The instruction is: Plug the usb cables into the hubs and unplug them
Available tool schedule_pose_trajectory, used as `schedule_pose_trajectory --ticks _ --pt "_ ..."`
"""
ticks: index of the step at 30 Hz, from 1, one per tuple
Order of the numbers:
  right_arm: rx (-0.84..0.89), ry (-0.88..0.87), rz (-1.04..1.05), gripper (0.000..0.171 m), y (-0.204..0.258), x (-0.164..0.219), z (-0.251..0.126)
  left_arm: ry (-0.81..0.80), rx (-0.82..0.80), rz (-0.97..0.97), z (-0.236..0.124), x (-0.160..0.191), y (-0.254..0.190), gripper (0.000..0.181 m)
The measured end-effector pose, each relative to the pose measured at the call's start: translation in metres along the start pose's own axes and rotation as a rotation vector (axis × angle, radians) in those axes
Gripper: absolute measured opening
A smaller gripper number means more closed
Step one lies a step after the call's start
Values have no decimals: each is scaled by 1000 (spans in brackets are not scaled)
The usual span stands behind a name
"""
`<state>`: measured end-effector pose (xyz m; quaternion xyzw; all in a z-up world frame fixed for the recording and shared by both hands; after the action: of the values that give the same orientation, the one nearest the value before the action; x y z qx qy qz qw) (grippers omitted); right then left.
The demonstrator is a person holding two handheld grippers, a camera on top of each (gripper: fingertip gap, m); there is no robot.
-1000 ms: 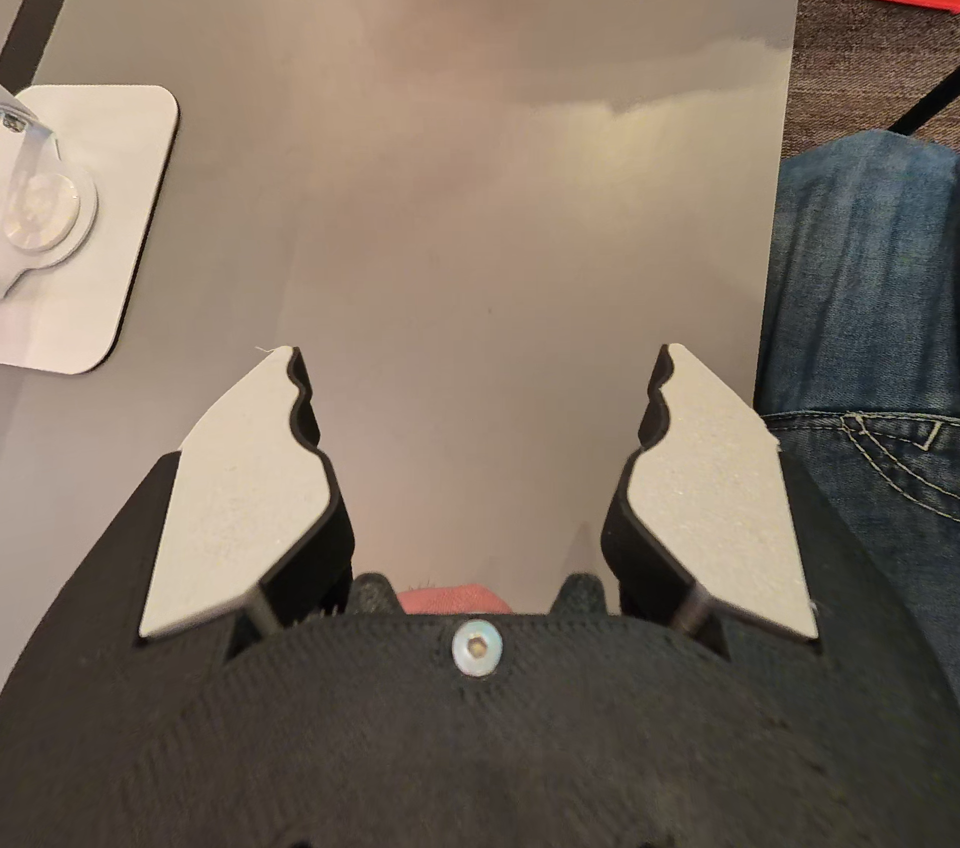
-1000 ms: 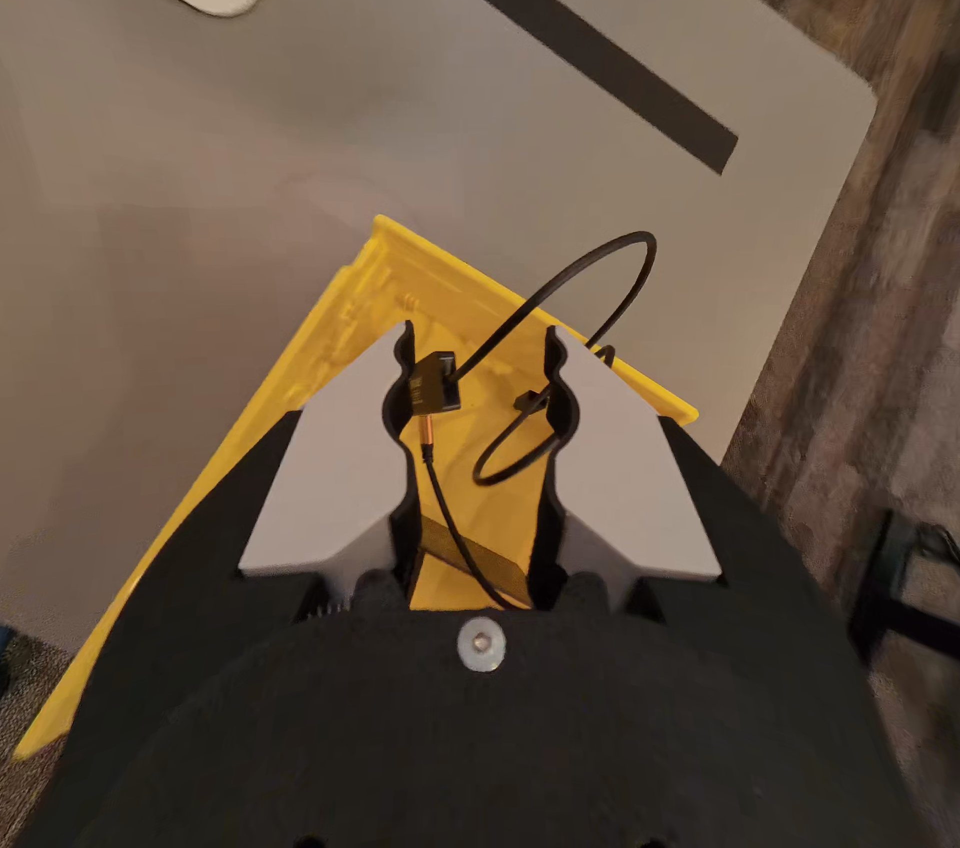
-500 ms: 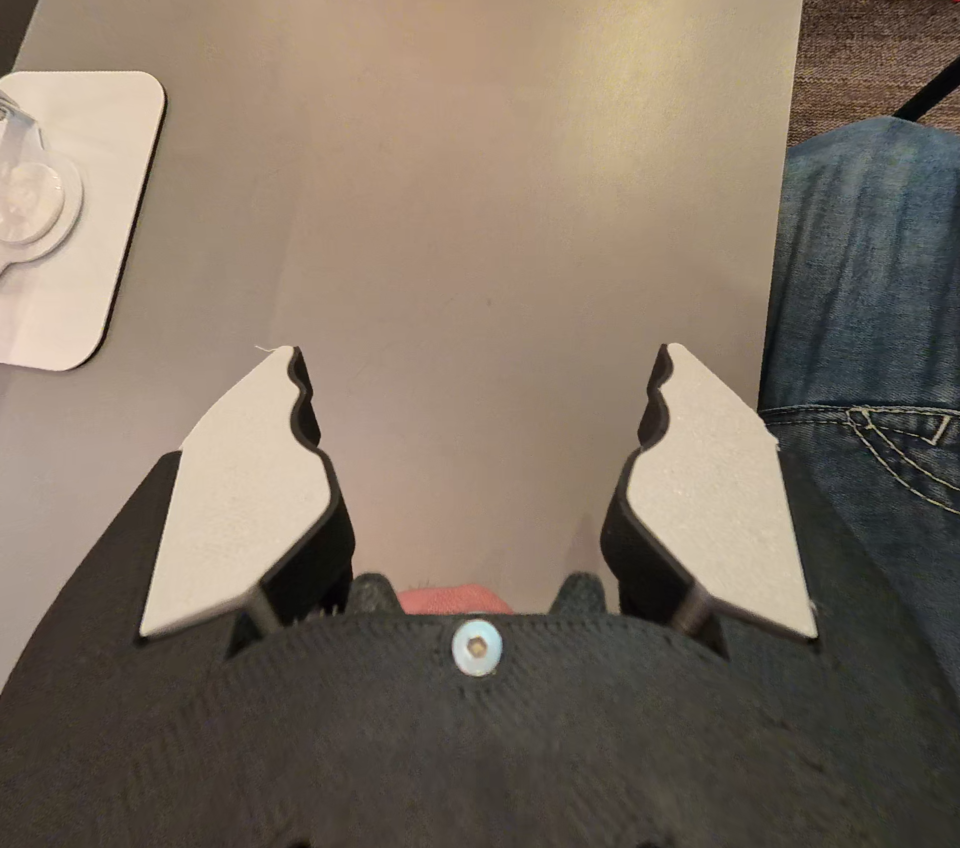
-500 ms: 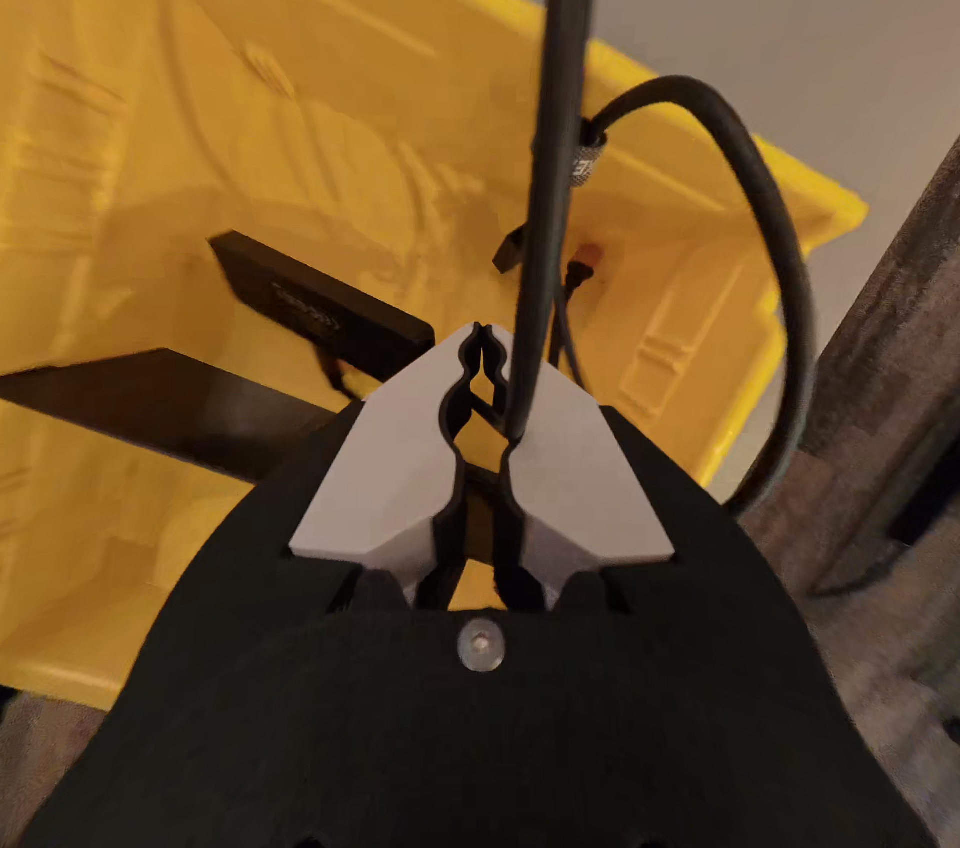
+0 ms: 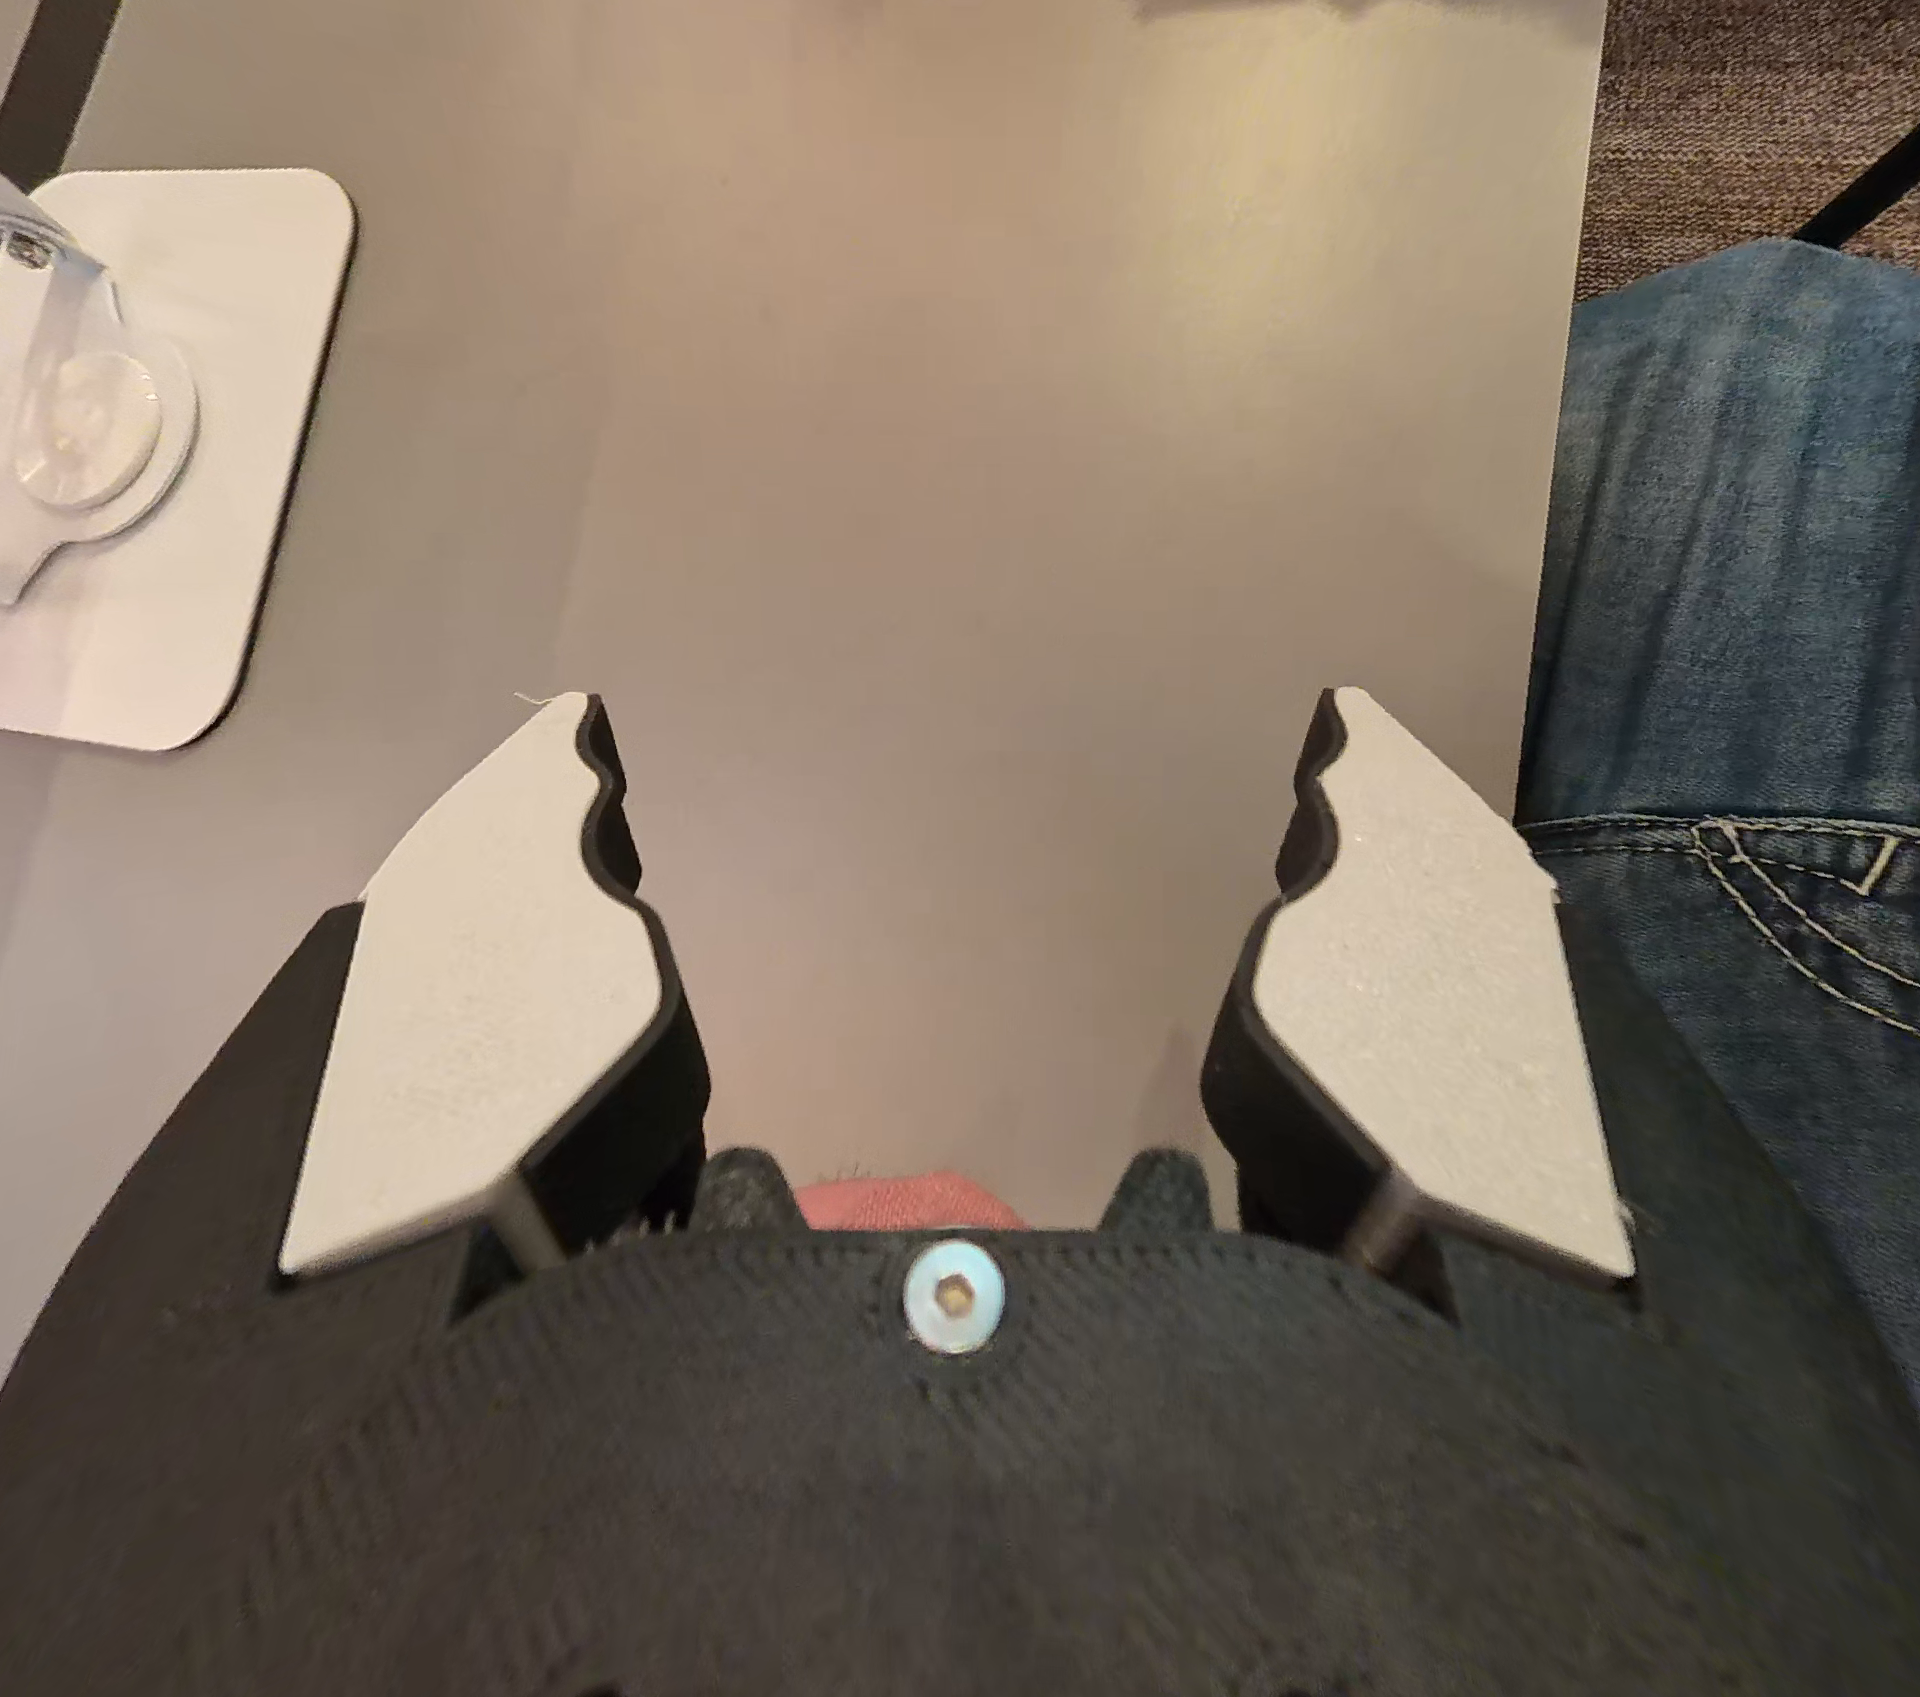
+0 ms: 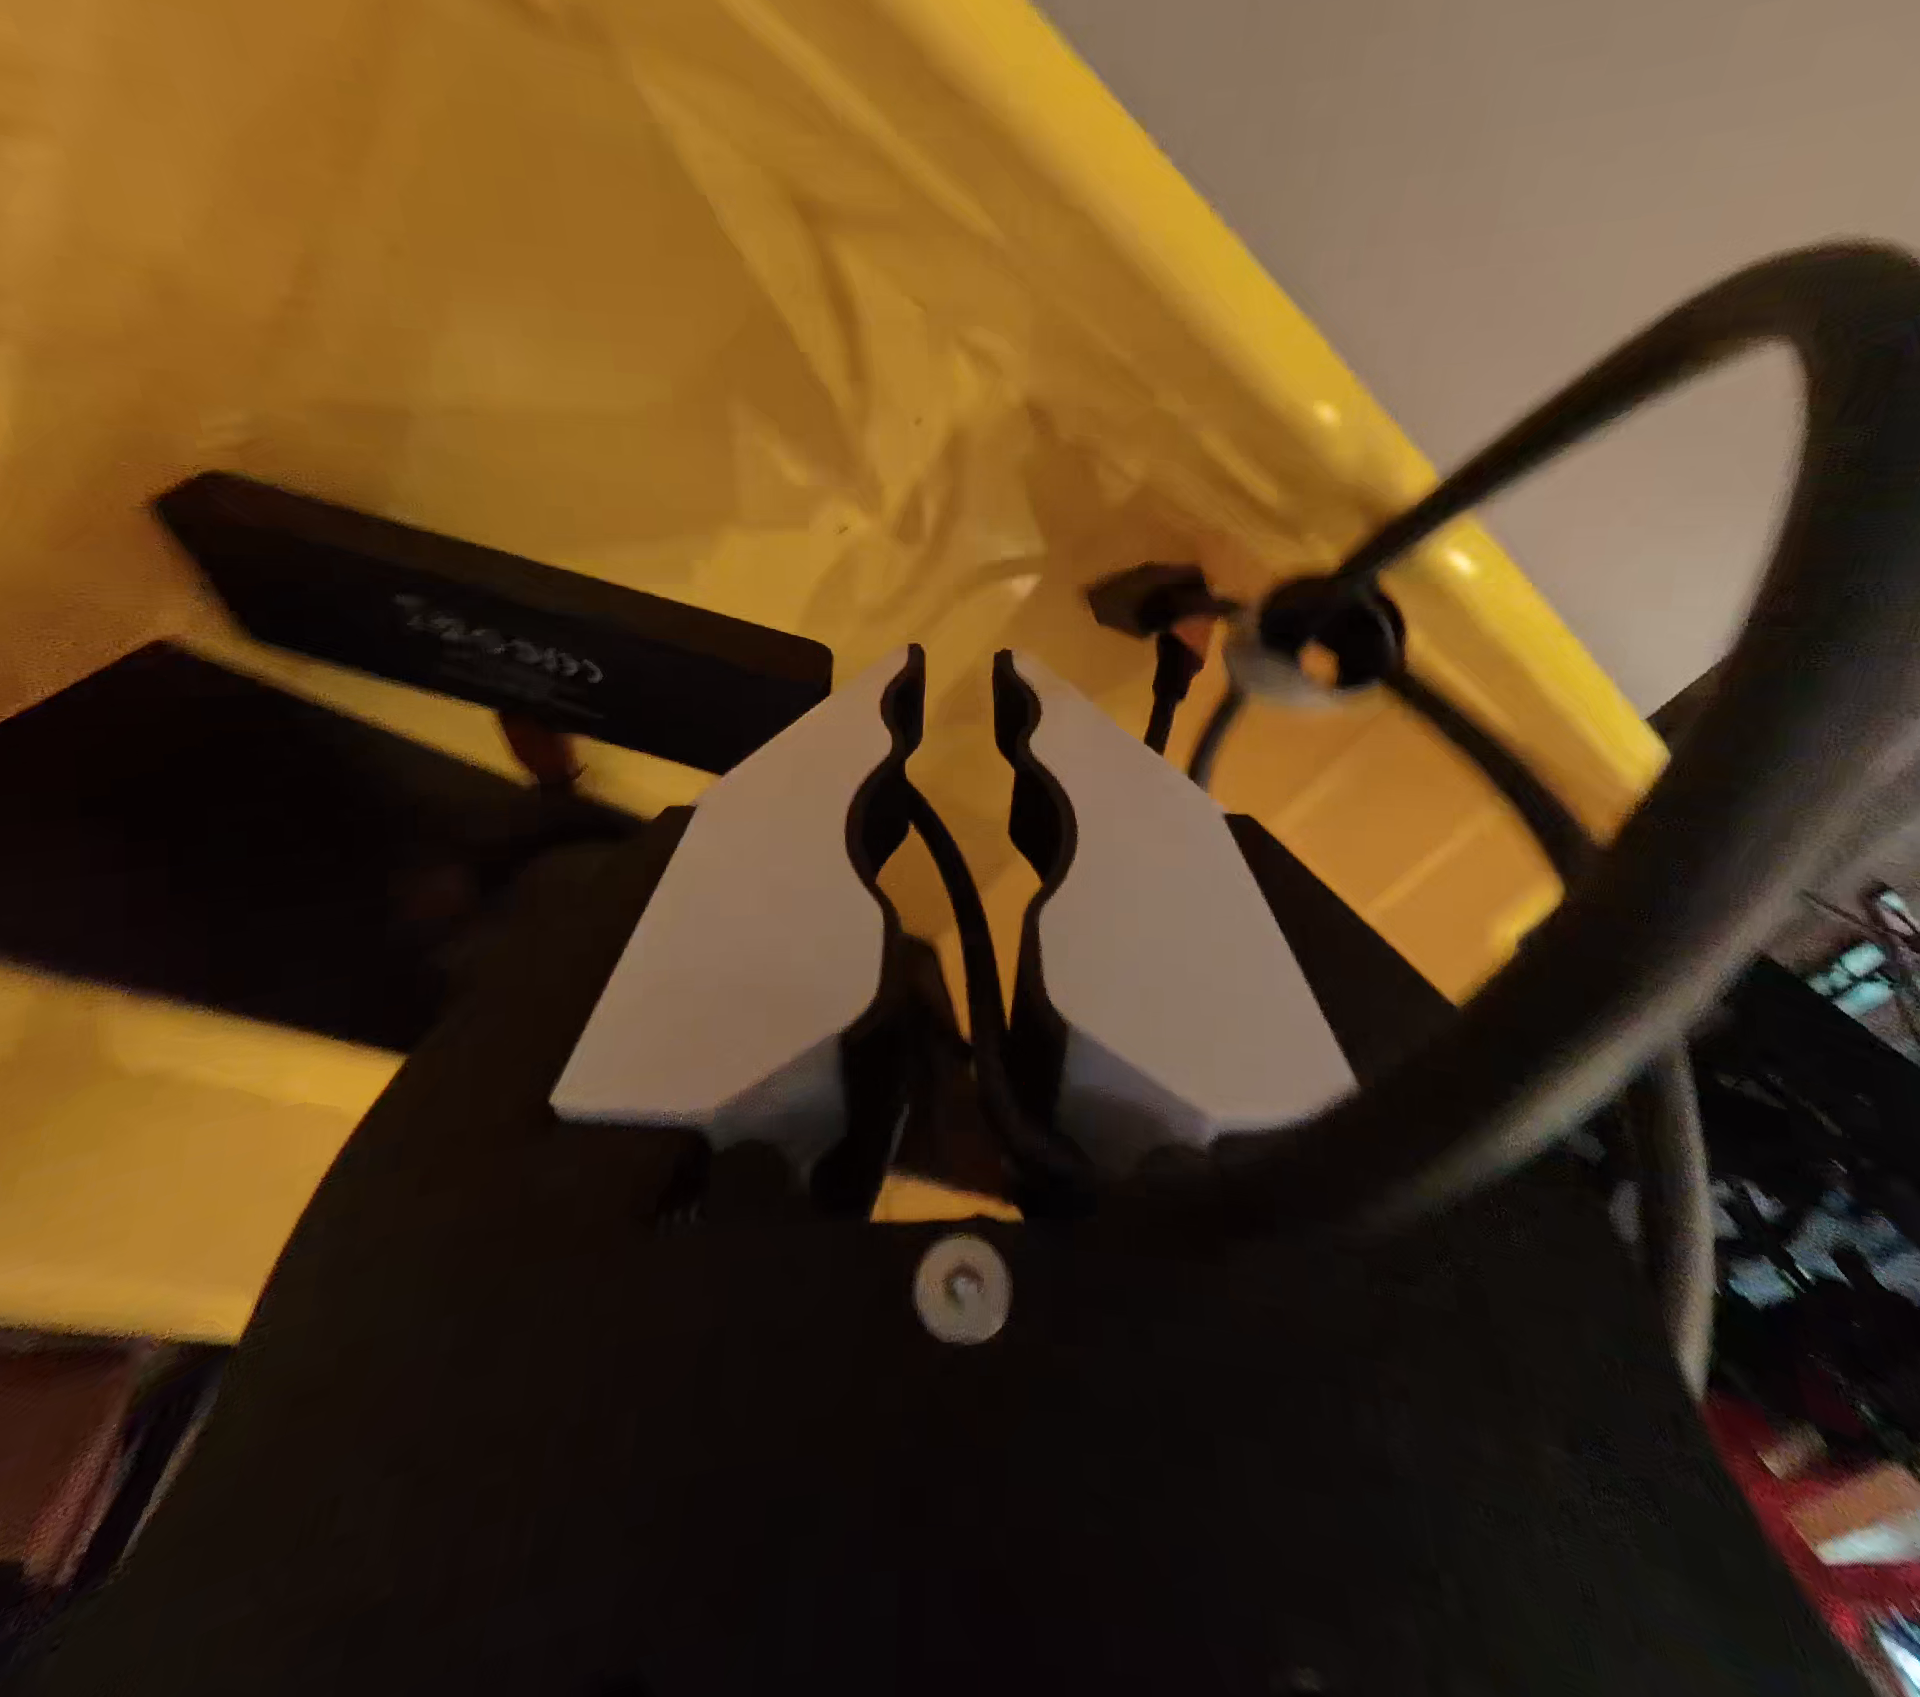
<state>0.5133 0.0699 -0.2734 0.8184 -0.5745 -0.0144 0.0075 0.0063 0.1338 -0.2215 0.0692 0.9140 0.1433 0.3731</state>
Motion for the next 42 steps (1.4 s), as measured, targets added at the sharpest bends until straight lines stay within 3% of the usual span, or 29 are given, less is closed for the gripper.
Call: schedule_pose_trajectory --ticks 1,3,10,14,17,20,28,33,35,37,42 --pt "-35 -21 -3 13 7 2 -10 -3 -2 -4 -1 0 1 120" --pt "-80 -40 -6 29 20 8 -31 -3 -7 -5 -2 0 4 120" --pt "-94 -155 -43 45 49 24 -96 -2 -20 1 -6 -1 6 120" --pt "-5 -276 -55 45 52 14 -123 -7 -25 5 -8 -4 6 120" --pt "181 -465 -56 30 31 -14 -145 -11 -26 7 -8 -5 6 120" --pt "304 -436 -17 0 -2 -22 -124 -8 -29 17 -9 -6 5 120" --pt "222 -189 61 0 -23 2 -25 -12 -42 11 -13 -5 9 120" --pt "218 -364 47 3 1 2 -73 -2 -79 19 -17 -5 16 120" --pt "209 -428 27 21 17 0 -95 -8 -122 22 -28 -8 25 120" --pt "256 -491 -3 33 33 -2 -117 -17 -145 5 -46 -11 34 120" --pt "234 -684 -95 34 93 -17 -143 0 -340 -20 -114 2 73 108"
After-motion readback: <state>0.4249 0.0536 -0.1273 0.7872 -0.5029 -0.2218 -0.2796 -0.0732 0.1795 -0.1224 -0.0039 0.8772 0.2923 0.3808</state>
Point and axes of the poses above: each gripper's, where its closed fingertips meet, z out along the fingers, x out of its underside, y = z × x across the jaws, the point moved 2 cm from there along -z, back along the fingers, and after that the axes turned 12 degrees about -x, right-handed, at the moved point
